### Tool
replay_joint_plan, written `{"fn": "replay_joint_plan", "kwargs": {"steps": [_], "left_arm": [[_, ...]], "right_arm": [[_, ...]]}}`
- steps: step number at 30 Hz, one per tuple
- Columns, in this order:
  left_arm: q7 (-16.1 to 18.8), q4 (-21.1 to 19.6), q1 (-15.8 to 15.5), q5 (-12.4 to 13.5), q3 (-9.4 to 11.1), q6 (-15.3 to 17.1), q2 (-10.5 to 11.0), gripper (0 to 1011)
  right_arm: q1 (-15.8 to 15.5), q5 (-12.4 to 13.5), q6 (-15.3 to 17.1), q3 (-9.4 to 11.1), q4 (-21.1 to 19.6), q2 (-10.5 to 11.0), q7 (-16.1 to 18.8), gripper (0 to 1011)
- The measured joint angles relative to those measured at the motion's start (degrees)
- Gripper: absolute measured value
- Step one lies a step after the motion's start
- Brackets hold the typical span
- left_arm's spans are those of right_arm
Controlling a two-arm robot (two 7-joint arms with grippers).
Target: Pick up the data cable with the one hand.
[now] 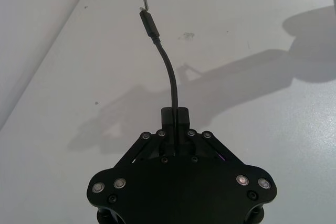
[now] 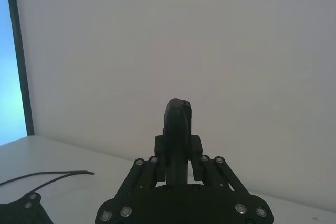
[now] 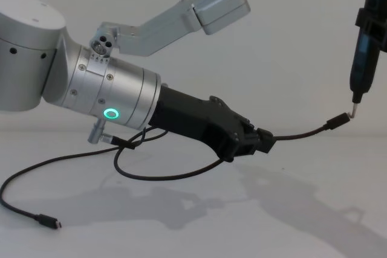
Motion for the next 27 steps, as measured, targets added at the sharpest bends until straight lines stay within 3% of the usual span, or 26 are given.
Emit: {"fn": "replay_joint_plan", "kwargs": {"steps": [27], "left_arm": [[0.0, 0.0, 0.0, 0.0, 0.0, 0.0, 0.0, 42]], "right_arm": [[0.2, 0.0, -0.3, 0.3, 0.4, -0.5, 0.2, 274]]}}
